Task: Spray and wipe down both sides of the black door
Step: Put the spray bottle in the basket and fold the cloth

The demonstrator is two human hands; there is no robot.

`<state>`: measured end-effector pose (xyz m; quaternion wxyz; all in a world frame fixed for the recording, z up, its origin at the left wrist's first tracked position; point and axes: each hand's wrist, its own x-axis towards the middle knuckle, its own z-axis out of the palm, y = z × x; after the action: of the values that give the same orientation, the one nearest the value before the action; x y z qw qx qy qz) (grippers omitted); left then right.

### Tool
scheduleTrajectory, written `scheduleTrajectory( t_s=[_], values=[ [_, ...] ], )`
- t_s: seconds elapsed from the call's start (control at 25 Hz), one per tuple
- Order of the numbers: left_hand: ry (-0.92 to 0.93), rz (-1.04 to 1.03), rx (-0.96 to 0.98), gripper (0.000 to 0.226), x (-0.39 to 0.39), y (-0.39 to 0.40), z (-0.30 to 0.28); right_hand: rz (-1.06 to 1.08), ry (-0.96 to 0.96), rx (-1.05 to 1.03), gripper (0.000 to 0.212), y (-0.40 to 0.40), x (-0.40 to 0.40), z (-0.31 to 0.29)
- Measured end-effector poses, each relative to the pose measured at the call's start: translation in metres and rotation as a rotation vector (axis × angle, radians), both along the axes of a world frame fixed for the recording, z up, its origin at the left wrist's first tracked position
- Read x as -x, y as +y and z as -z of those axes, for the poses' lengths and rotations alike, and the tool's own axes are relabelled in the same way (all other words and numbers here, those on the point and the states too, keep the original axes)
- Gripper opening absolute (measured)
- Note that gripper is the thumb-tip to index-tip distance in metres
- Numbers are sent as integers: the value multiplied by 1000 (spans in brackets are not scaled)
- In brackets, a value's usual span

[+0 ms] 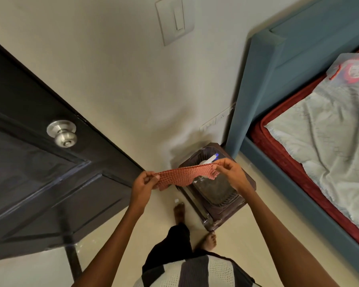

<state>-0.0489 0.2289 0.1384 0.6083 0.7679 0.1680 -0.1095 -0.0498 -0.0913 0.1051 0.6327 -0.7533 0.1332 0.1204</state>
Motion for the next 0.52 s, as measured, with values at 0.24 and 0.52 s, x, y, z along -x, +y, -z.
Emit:
scheduleTrajectory(
  t_s=[0.24, 0.52],
  values=[
    [309, 10, 63, 12, 20, -5, 58, 63, 4, 117, 20, 2, -3, 29],
    [518, -59, 188, 11, 33, -33, 100, 42, 176, 173, 17, -12, -3, 62]
  ],
)
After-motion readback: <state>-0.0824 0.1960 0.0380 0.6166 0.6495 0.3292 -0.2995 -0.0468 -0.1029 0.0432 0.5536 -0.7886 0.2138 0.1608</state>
